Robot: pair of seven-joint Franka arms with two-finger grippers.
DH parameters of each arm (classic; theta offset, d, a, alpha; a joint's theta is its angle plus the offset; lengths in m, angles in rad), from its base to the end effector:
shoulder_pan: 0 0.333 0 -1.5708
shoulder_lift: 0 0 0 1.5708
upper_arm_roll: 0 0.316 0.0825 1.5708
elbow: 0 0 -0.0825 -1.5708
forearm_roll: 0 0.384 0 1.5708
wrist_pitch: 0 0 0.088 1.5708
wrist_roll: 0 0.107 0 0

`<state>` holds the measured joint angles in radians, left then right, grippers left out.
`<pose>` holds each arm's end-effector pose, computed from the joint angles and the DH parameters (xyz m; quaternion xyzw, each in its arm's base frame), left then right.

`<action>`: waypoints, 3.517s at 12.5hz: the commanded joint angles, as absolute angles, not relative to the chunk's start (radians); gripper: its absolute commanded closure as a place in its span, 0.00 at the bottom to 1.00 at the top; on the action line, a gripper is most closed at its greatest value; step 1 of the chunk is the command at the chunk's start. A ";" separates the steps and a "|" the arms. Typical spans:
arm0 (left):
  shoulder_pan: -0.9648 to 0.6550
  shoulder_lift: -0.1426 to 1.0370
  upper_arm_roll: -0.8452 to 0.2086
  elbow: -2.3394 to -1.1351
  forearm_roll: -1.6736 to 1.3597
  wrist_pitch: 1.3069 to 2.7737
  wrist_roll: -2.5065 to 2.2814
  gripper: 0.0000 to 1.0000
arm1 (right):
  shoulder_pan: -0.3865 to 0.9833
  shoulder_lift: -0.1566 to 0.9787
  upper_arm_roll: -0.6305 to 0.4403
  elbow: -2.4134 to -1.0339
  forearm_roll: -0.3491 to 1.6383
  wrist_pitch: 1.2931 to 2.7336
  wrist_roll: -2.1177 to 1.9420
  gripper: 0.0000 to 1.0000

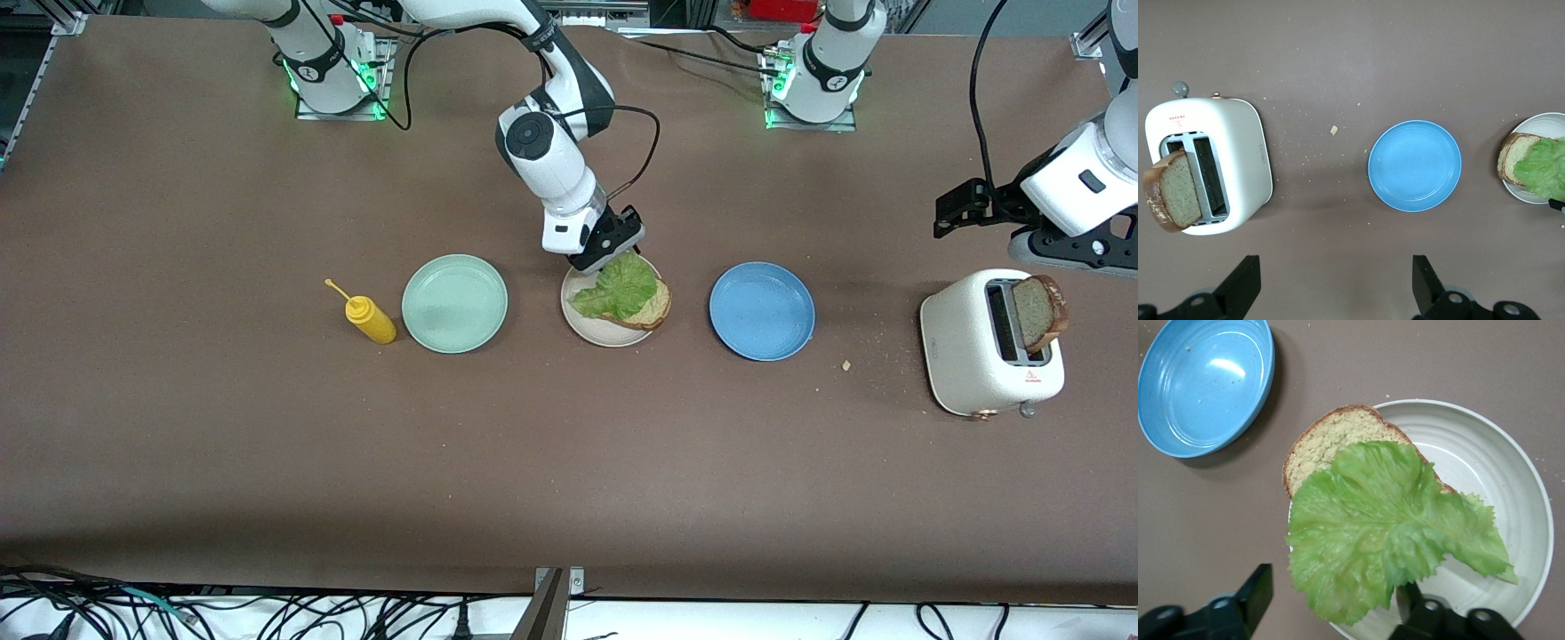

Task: Make sandwich in beige plate with both arms
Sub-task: 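Open the right gripper to release the leaf on the toast, then raise the right gripper away while the left gripper reaches the toaster, then grasp the toast slice in the toaster with the left gripper and lift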

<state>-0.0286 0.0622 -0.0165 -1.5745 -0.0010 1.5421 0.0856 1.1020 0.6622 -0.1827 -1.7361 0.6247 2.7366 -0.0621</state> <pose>0.5675 -0.0254 0.5855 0.9967 -0.0652 -0.0472 0.0020 0.4270 0.5480 0.2367 -0.9460 -0.2450 -0.1107 0.1810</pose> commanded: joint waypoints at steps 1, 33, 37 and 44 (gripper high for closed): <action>-0.026 0.057 -0.015 -1.565 0.002 1.525 0.089 0.00 | 1.086 0.597 -0.181 -1.816 0.641 2.750 -0.063 0.00; 0.297 0.238 -0.006 -1.717 0.104 1.924 0.288 0.00 | 0.115 0.000 -0.067 -1.557 0.032 1.525 0.051 0.00; 0.342 0.193 -0.006 -1.917 0.109 2.147 0.288 0.00 | 0.115 0.003 -0.072 -1.557 0.031 1.520 0.058 0.00; 0.370 0.193 -0.006 -1.973 0.112 2.169 0.317 1.00 | 0.109 0.009 -0.112 -1.559 0.006 1.516 0.029 0.00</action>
